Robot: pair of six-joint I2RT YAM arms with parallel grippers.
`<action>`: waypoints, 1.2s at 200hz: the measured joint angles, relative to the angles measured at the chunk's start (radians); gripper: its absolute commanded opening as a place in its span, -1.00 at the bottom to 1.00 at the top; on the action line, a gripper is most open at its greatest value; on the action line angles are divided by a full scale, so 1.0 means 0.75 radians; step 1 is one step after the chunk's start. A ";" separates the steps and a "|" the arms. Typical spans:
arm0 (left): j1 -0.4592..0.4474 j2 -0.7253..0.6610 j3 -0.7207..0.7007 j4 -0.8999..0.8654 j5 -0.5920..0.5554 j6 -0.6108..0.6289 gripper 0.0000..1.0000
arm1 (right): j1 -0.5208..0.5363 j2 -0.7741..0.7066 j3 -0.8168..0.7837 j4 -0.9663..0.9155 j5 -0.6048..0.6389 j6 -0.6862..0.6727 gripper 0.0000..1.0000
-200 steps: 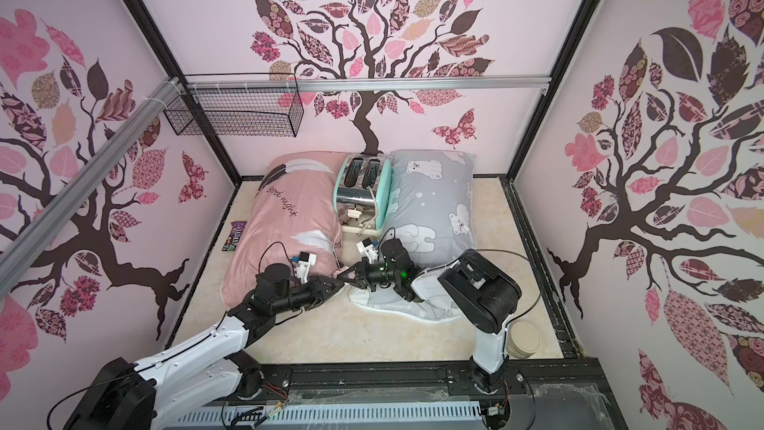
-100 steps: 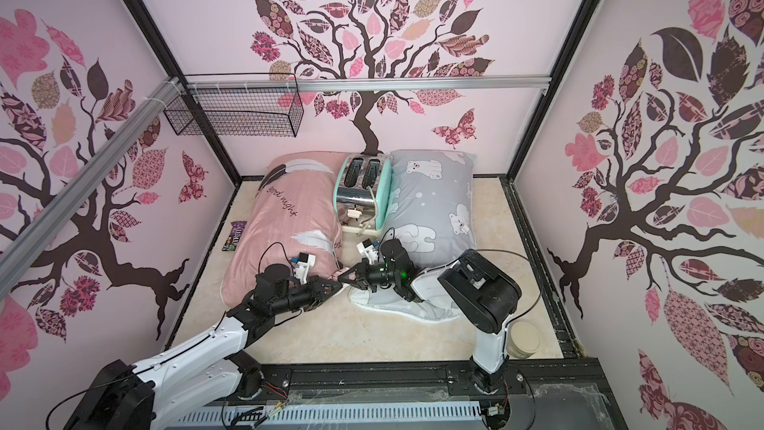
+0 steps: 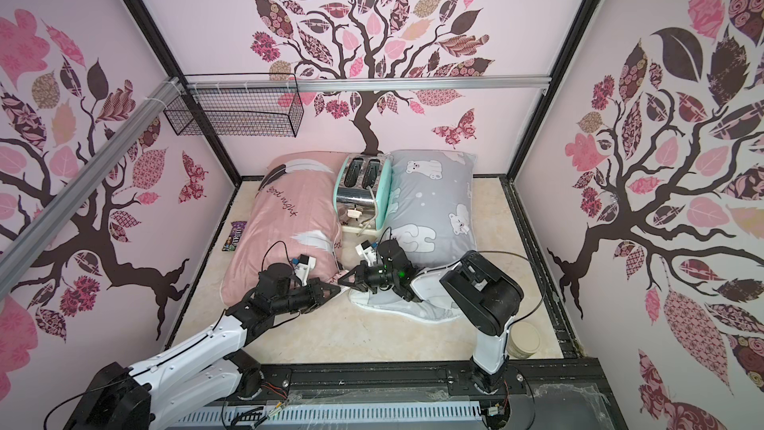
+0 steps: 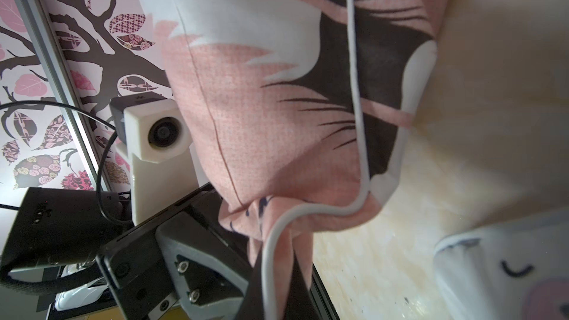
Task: Zip up pillowcases
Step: Zip the zipper on the pillowcase.
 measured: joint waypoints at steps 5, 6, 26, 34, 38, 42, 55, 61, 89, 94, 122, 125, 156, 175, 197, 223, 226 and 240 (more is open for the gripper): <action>0.000 -0.004 0.006 -0.028 -0.016 0.014 -1.00 | -0.003 -0.008 0.006 -0.016 0.002 -0.011 -1.00; 0.000 -0.005 0.007 -0.033 -0.018 0.015 -1.00 | -0.004 -0.010 0.007 -0.020 0.003 -0.014 -1.00; 0.001 -0.033 0.009 -0.112 -0.071 0.050 -1.00 | -0.025 -0.034 0.018 -0.050 0.004 -0.044 -1.00; 0.001 -0.045 0.007 -0.134 -0.090 0.056 -1.00 | -0.036 -0.039 0.020 -0.062 0.004 -0.051 -1.00; 0.001 -0.050 0.006 -0.140 -0.098 0.058 -1.00 | -0.040 -0.041 0.022 -0.070 0.004 -0.052 -1.00; 0.001 -0.056 0.006 -0.148 -0.106 0.059 -1.00 | -0.045 -0.042 0.024 -0.078 0.004 -0.056 -1.00; 0.001 -0.079 0.002 -0.174 -0.136 0.062 -1.00 | -0.056 -0.043 0.037 -0.101 0.003 -0.069 -1.00; 0.002 -0.092 0.001 -0.192 -0.151 0.064 -1.00 | -0.060 -0.045 0.042 -0.111 0.003 -0.075 -1.00; 0.022 -0.195 0.003 -0.356 -0.259 0.086 -1.00 | -0.086 -0.083 0.097 -0.227 -0.001 -0.127 -1.00; 0.028 -0.218 0.005 -0.391 -0.280 0.091 -1.00 | -0.092 -0.096 0.114 -0.260 0.000 -0.146 -1.00; 0.057 -0.327 0.011 -0.554 -0.385 0.101 -1.00 | -0.128 -0.157 0.240 -0.445 0.014 -0.257 -1.00; 0.060 -0.335 0.011 -0.567 -0.393 0.100 -1.00 | -0.134 -0.164 0.254 -0.466 0.015 -0.270 -1.00; 0.063 -0.393 0.002 -0.661 -0.474 0.073 -1.00 | -0.228 -0.210 0.343 -0.632 0.018 -0.375 -1.00; 0.063 -0.477 -0.037 -0.714 -0.521 0.044 -1.00 | -0.307 -0.215 0.397 -0.725 0.024 -0.437 -1.00; 0.063 -0.566 -0.086 -0.780 -0.560 0.007 -1.00 | -0.387 -0.215 0.466 -0.802 0.032 -0.491 -1.00; 0.062 -0.612 -0.119 -0.837 -0.567 -0.024 -1.00 | -0.446 -0.215 0.542 -0.869 0.037 -0.545 -1.00; 0.062 -0.619 -0.122 -0.844 -0.566 -0.026 -1.00 | -0.451 -0.215 0.552 -0.876 0.038 -0.553 -1.00; 0.061 -0.649 -0.132 -0.861 -0.567 -0.040 -1.00 | -0.465 -0.215 0.582 -0.894 0.038 -0.572 -1.00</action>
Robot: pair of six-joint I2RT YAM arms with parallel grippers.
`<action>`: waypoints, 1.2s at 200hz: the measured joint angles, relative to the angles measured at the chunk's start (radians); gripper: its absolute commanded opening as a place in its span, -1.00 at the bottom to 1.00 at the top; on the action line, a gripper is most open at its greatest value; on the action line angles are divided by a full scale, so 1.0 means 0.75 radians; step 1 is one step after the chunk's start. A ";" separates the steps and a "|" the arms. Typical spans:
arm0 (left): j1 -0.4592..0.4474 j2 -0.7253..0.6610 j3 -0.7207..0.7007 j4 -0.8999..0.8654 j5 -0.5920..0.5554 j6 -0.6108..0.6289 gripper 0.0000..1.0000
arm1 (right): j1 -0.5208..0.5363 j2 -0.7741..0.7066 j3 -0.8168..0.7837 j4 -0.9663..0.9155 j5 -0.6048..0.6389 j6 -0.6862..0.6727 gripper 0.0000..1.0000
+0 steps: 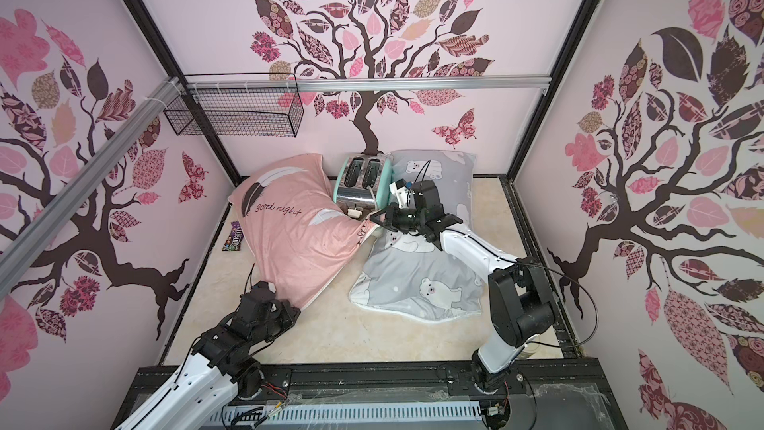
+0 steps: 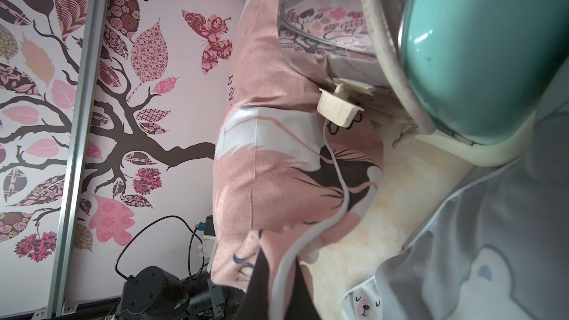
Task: Zip up pillowcases
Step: Zip the zipper on the pillowcase, then place the pillowcase at the center of the board.
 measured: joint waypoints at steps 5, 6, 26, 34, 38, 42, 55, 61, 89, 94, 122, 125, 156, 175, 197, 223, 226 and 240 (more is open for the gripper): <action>0.000 -0.015 -0.005 -0.004 -0.002 -0.006 -1.00 | -0.005 0.000 0.009 -0.005 0.000 -0.006 -1.00; 0.000 -0.020 -0.007 -0.006 -0.003 -0.008 -1.00 | -0.005 0.000 0.011 -0.006 0.000 -0.006 -1.00; -0.001 -0.082 -0.030 -0.023 -0.012 -0.029 -1.00 | -0.018 0.001 0.038 -0.029 -0.002 -0.021 -1.00; -0.002 -0.098 -0.035 -0.028 -0.014 -0.035 -1.00 | -0.018 0.001 0.037 -0.032 -0.005 -0.022 -1.00; -0.002 -0.104 -0.035 -0.034 -0.015 -0.038 -1.00 | -0.018 0.001 0.035 -0.032 -0.006 -0.022 -1.00; -0.002 -0.107 -0.035 -0.039 -0.016 -0.042 -0.96 | -0.016 0.001 0.031 -0.031 -0.004 -0.022 -1.00; -0.005 -0.108 -0.024 -0.066 -0.021 -0.051 -0.69 | -0.004 -0.003 0.005 -0.026 0.008 -0.033 -1.00; -0.011 -0.107 -0.011 -0.086 -0.027 -0.047 -0.67 | 0.013 -0.008 -0.015 -0.025 0.024 -0.041 -1.00; -0.078 -0.079 0.199 -0.252 -0.140 -0.027 -0.37 | 0.141 -0.067 -0.146 -0.085 0.153 -0.087 -1.00; -0.090 -0.065 0.267 -0.283 -0.169 -0.008 -0.28 | 0.188 -0.083 -0.173 -0.106 0.182 -0.096 -0.88; -0.120 0.094 0.647 -0.365 -0.304 0.105 -0.14 | 0.466 -0.189 -0.285 -0.261 0.332 -0.130 0.97; -0.122 0.114 0.677 -0.363 -0.313 0.116 -0.14 | 0.490 -0.203 -0.298 -0.279 0.346 -0.134 0.99; -0.200 0.504 0.856 -0.157 -0.295 0.261 -0.12 | 0.449 -0.489 -0.405 -0.602 0.577 -0.183 0.99; -0.268 0.840 0.917 0.055 -0.244 0.327 -0.13 | 0.156 -0.710 -0.445 -0.726 0.649 -0.204 0.99; -0.285 1.172 0.899 0.275 -0.204 0.365 -0.13 | -0.253 -0.866 -0.452 -0.802 0.743 -0.230 0.99; -0.208 1.248 0.741 0.409 -0.189 0.401 -0.10 | -0.531 -0.841 -0.491 -0.821 0.827 -0.279 0.99; -0.191 1.243 0.723 0.419 -0.189 0.402 -0.10 | -0.546 -0.826 -0.496 -0.824 0.839 -0.284 0.99; -0.096 1.190 0.659 0.434 -0.187 0.439 -0.06 | -0.581 -0.750 -0.532 -0.828 0.903 -0.310 0.99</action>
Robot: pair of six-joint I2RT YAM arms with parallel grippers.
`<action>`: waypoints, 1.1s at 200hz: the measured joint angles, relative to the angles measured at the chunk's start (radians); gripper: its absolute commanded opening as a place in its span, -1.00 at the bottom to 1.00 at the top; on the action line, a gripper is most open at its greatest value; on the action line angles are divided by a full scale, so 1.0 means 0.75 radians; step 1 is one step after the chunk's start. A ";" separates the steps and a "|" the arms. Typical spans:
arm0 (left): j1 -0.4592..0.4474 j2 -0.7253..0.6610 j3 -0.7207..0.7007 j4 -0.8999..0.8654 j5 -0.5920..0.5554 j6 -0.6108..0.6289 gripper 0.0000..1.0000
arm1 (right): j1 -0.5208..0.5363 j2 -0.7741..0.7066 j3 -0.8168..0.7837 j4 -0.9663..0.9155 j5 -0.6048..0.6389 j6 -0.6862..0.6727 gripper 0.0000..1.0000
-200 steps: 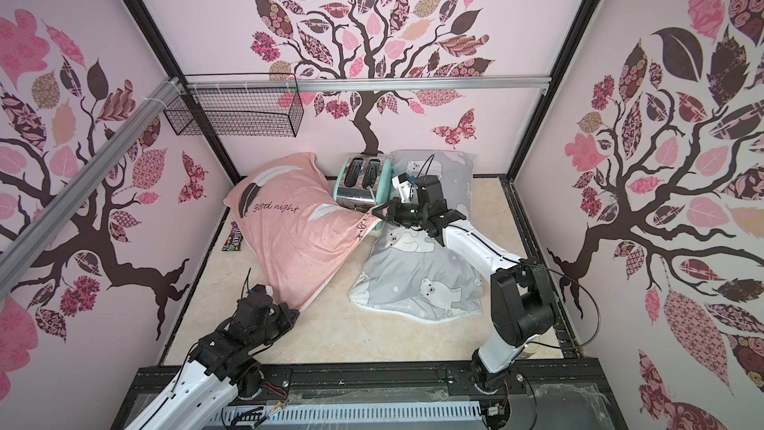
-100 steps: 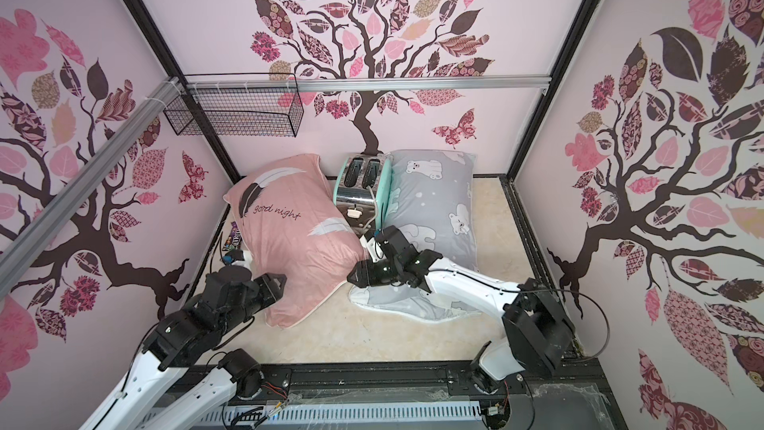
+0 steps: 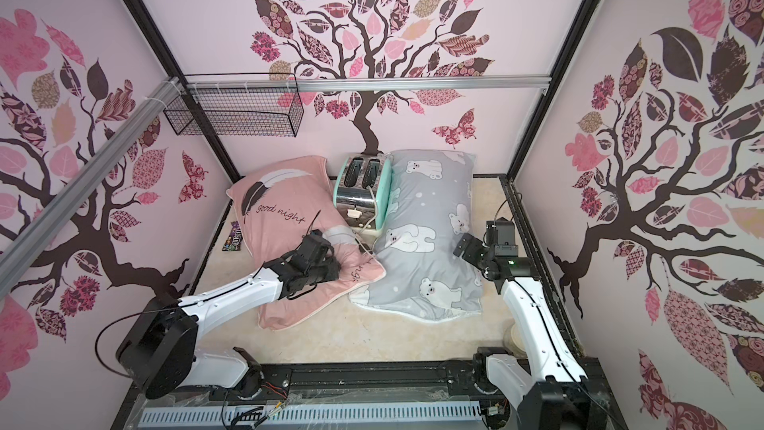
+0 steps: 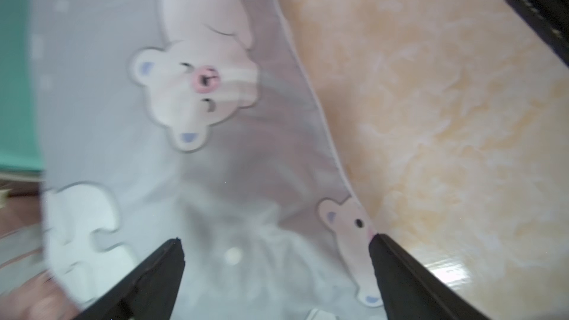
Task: Zip up pillowcases
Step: Place the pillowcase at the center of the board, then pick up the pillowcase from the center of the board.
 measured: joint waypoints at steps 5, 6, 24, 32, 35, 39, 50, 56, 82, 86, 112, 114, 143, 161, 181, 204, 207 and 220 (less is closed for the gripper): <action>0.025 -0.028 -0.012 -0.018 -0.011 0.013 -0.05 | -0.002 0.026 -0.015 -0.003 0.012 -0.009 0.99; 0.027 -0.033 -0.013 -0.022 -0.012 0.016 -0.04 | -0.002 0.035 -0.019 -0.004 0.013 -0.010 0.99; 0.036 -0.151 0.015 -0.160 -0.079 0.070 0.02 | -0.002 0.110 -0.056 -0.008 -0.016 -0.038 0.99; 0.004 -0.190 0.064 -0.237 -0.130 0.087 0.04 | -0.002 0.135 -0.071 -0.005 -0.054 -0.049 0.96; -0.012 -0.197 0.088 -0.268 -0.142 0.094 0.04 | -0.002 0.143 -0.075 -0.005 -0.072 -0.056 0.95; -0.036 -0.202 0.125 -0.298 -0.161 0.100 0.04 | -0.002 0.152 -0.081 -0.005 -0.098 -0.060 0.94; -0.104 -0.187 0.243 -0.350 -0.169 0.115 0.04 | 0.003 0.159 -0.096 -0.001 -0.164 -0.067 0.89; -0.140 -0.157 0.313 -0.343 -0.155 0.123 0.04 | 0.014 0.154 -0.101 -0.002 -0.199 -0.067 0.87; -0.245 0.078 0.519 -0.166 -0.001 0.110 0.04 | 0.152 0.084 -0.109 -0.028 -0.341 -0.050 0.84; -0.259 0.133 0.547 -0.130 0.025 0.105 0.04 | 0.176 0.073 -0.109 -0.034 -0.363 -0.046 0.84; -0.319 0.516 0.685 0.042 0.164 0.062 0.04 | 0.322 0.006 -0.109 -0.085 -0.497 -0.015 0.84; -0.321 0.544 0.690 0.053 0.166 0.058 0.04 | 0.327 0.002 -0.109 -0.090 -0.503 -0.015 0.84; -0.293 0.743 0.739 0.150 0.168 0.025 0.01 | 0.356 -0.080 -0.108 -0.186 -0.568 -0.010 0.99; -0.255 0.764 0.765 0.169 0.171 0.022 -0.01 | 0.357 -0.132 -0.108 -0.261 -0.503 -0.023 0.99; -0.210 0.807 0.791 0.198 0.192 0.023 -0.02 | 0.357 -0.168 -0.124 -0.296 -0.433 -0.015 0.99; -0.170 0.833 0.801 0.211 0.230 0.032 -0.03 | 0.357 -0.158 -0.167 -0.278 -0.417 -0.006 0.99; -0.167 0.833 0.801 0.211 0.233 0.034 -0.03 | 0.357 -0.154 -0.172 -0.275 -0.418 -0.007 0.99; -0.157 0.834 0.806 0.209 0.244 0.041 -0.03 | 0.357 -0.129 -0.198 -0.233 -0.438 -0.014 0.99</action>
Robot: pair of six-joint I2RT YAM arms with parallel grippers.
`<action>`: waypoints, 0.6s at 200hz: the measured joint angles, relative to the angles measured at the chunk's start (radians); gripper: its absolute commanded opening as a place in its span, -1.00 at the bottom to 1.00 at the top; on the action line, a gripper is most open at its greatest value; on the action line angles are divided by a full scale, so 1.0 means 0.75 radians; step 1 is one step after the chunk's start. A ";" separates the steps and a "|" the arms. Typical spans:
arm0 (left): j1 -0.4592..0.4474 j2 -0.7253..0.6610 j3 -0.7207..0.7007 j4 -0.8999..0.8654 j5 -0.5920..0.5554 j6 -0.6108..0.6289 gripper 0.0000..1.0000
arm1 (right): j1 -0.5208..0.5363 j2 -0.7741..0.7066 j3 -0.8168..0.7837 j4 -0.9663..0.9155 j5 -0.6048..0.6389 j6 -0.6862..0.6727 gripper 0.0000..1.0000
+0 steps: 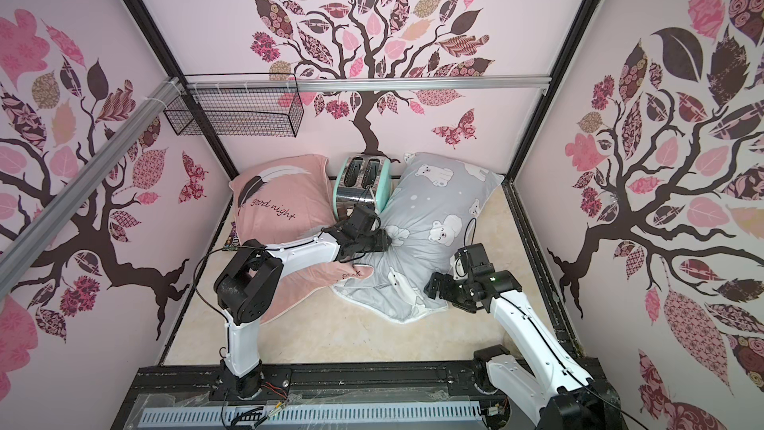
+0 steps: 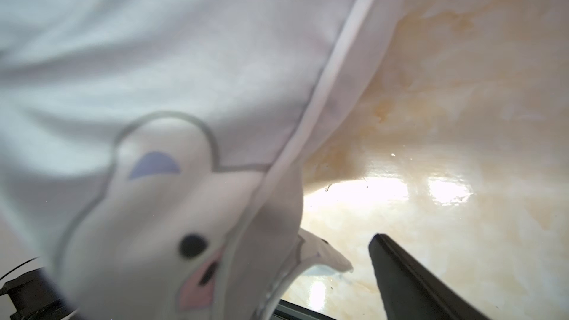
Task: Zip up pillowcases
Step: Pick up the pillowcase from the center of the board.
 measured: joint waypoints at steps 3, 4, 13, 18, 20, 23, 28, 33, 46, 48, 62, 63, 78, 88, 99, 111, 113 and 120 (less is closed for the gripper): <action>0.002 0.001 0.001 -0.001 0.003 0.003 -0.03 | 0.000 0.005 -0.007 0.013 -0.011 -0.008 0.99; 0.002 0.001 0.002 -0.001 0.003 0.003 -0.03 | 0.000 0.008 -0.010 0.020 -0.015 -0.008 0.99; 0.008 0.002 0.005 -0.004 0.009 0.010 -0.03 | 0.001 0.024 -0.032 0.060 -0.055 -0.014 0.97; 0.010 0.002 0.006 -0.006 0.013 0.014 -0.03 | 0.000 0.035 -0.044 0.083 -0.082 -0.016 0.92; 0.011 0.002 0.007 -0.007 0.013 0.016 -0.03 | 0.001 0.038 -0.048 0.089 -0.093 -0.017 0.90; 0.011 0.002 0.009 -0.011 0.015 0.019 -0.03 | 0.000 0.043 -0.055 0.101 -0.109 -0.017 0.87; 0.012 0.004 0.013 -0.016 0.017 0.021 -0.03 | 0.001 0.050 -0.068 0.122 -0.135 -0.019 0.81; 0.013 0.005 0.018 -0.022 0.017 0.024 -0.03 | 0.001 0.053 -0.081 0.140 -0.162 -0.014 0.76; 0.013 0.010 0.028 -0.035 0.018 0.030 -0.03 | 0.001 0.049 -0.108 0.165 -0.201 -0.003 0.50; 0.013 0.011 0.030 -0.036 0.019 0.030 -0.03 | 0.001 0.046 -0.111 0.167 -0.208 -0.011 0.46; 0.014 0.012 0.034 -0.043 0.020 0.034 -0.04 | 0.001 0.021 -0.119 0.174 -0.227 -0.005 0.12; 0.014 0.012 0.034 -0.043 0.020 0.034 -0.04 | 0.001 0.019 -0.119 0.173 -0.227 0.002 0.10; 0.014 0.010 0.034 -0.046 0.023 0.034 -0.02 | 0.001 -0.017 -0.119 0.180 -0.253 0.030 -0.27; 0.016 0.001 0.032 -0.053 0.028 0.034 0.03 | 0.001 -0.035 -0.121 0.191 -0.281 0.032 -0.53; 0.019 -0.019 0.022 -0.061 0.032 0.032 0.10 | 0.001 -0.047 -0.134 0.213 -0.304 0.066 -0.82; 0.025 -0.062 0.003 -0.084 0.032 0.037 0.25 | 0.001 -0.057 -0.156 0.231 -0.332 0.085 -0.97; 0.027 -0.071 -0.002 -0.091 0.031 0.040 0.28 | 0.000 -0.059 -0.160 0.233 -0.336 0.084 -0.97; 0.033 -0.109 -0.015 -0.117 0.025 0.050 0.36 | 0.000 -0.066 -0.171 0.235 -0.344 0.093 -0.98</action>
